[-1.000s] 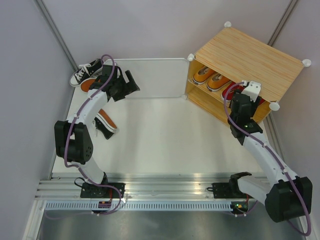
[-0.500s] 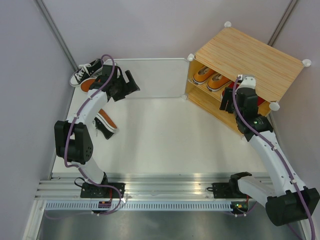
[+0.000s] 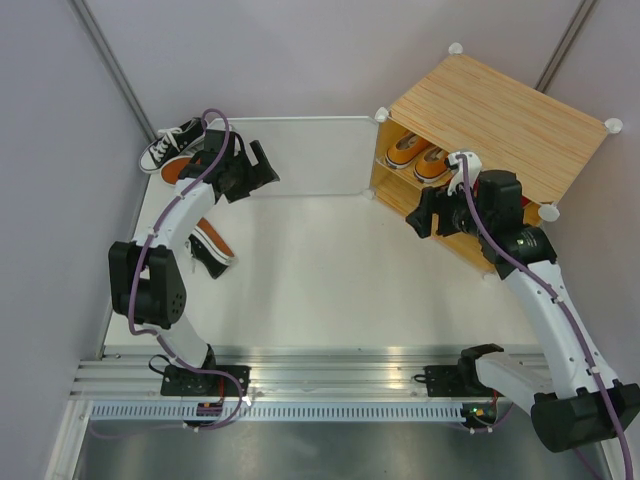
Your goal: Place and organize the shoes in the shoe cabinet
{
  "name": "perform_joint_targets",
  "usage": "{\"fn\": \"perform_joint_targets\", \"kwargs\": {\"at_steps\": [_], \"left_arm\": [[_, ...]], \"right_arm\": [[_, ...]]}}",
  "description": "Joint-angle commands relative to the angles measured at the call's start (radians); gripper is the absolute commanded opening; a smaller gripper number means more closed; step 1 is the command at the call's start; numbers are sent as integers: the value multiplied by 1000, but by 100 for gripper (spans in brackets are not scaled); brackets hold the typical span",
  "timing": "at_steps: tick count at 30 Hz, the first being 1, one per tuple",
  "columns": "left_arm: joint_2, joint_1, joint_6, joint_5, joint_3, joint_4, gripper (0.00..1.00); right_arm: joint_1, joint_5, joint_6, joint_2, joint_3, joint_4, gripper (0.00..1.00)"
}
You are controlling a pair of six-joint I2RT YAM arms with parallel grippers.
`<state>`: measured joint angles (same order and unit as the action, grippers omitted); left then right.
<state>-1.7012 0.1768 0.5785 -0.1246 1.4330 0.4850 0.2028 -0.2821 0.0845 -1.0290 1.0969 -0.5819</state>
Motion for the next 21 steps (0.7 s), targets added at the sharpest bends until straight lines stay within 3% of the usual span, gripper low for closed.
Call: {"fn": "perform_joint_targets", "kwargs": {"at_steps": [1,9,12,17,21], "left_arm": [[51,-5,0,46,-2,-13,100],[-54,-22,58,40,121,-17,100],[-101,-22,58,55,145,-126,100],[-175,-14,-34,-30,249,-294,100],[-123,-5,-138,-41,213,-353,100]], "right_arm": [[-2,-244,-51,6,37,-9,82],[-2,-339,-52,30,-51,92,82],[-2,-356,-40,34,-97,142,82],[0,-373,-5,49,-147,204,82],[10,-385,18,61,-180,240,82]]}}
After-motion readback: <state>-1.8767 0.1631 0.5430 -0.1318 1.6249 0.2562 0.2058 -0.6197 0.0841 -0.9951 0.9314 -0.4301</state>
